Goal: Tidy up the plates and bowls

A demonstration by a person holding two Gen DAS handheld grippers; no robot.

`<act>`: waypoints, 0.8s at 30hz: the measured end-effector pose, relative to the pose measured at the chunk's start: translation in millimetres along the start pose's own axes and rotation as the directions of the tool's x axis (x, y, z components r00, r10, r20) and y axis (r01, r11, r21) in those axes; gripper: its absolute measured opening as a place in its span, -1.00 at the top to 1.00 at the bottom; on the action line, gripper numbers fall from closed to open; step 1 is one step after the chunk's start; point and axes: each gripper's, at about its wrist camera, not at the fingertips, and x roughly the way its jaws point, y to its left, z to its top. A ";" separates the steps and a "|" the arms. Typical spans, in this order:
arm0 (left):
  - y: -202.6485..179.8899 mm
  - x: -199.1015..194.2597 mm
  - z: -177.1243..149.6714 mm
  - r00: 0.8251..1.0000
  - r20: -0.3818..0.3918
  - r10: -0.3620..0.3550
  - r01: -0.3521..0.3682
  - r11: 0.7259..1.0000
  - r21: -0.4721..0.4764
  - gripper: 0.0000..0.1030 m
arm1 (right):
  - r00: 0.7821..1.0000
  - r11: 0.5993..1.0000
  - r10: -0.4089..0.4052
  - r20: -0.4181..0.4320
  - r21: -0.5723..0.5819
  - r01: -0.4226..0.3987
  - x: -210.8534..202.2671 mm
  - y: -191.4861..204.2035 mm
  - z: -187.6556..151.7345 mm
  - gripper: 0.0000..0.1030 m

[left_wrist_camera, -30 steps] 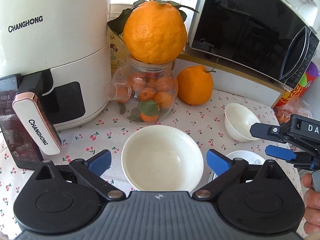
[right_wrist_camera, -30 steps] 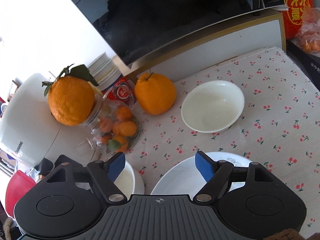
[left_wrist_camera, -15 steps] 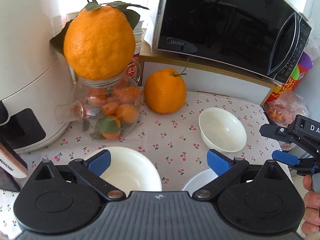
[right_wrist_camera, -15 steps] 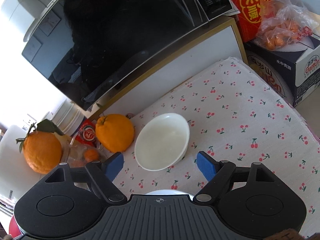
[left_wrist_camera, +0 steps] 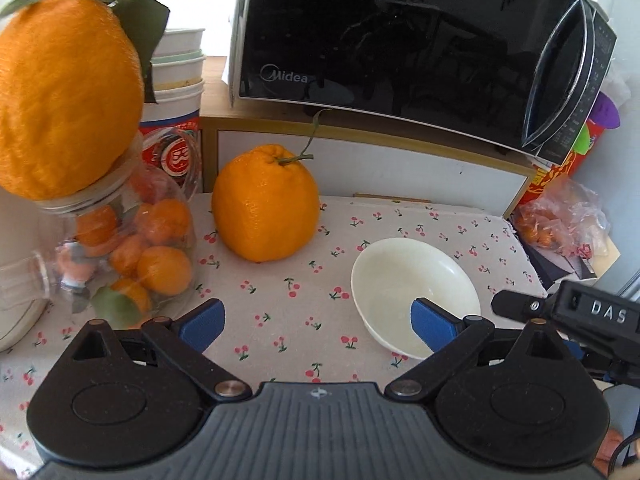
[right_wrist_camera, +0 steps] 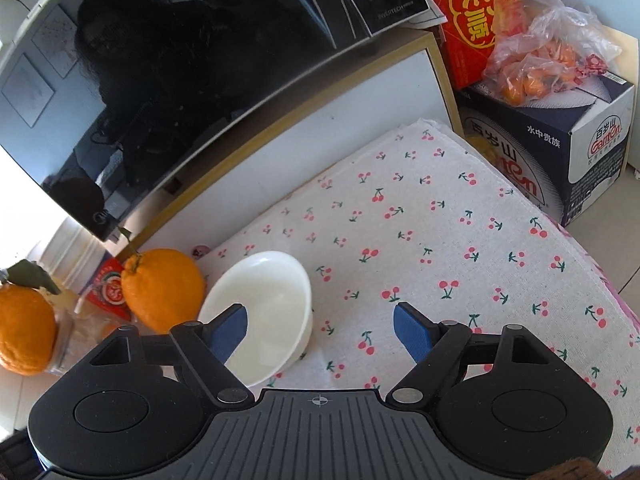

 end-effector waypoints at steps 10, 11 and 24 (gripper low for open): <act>3.4 29.1 -4.8 0.988 -0.055 -0.147 0.143 0.987 -0.069 -0.23 | 1.000 1.000 -0.009 -0.020 -0.030 0.008 20.8 4.3 -5.6 -0.53; 2.7 31.0 -5.7 0.986 -0.063 -0.155 0.151 0.986 -0.068 -0.18 | 1.000 1.000 -0.008 -0.023 -0.030 0.007 22.0 4.9 -5.8 -0.50; 4.4 40.4 -10.0 0.972 -0.093 -0.216 0.209 0.975 -0.073 0.66 | 0.998 0.999 0.014 -0.065 -0.049 -0.017 31.5 10.6 -10.2 0.38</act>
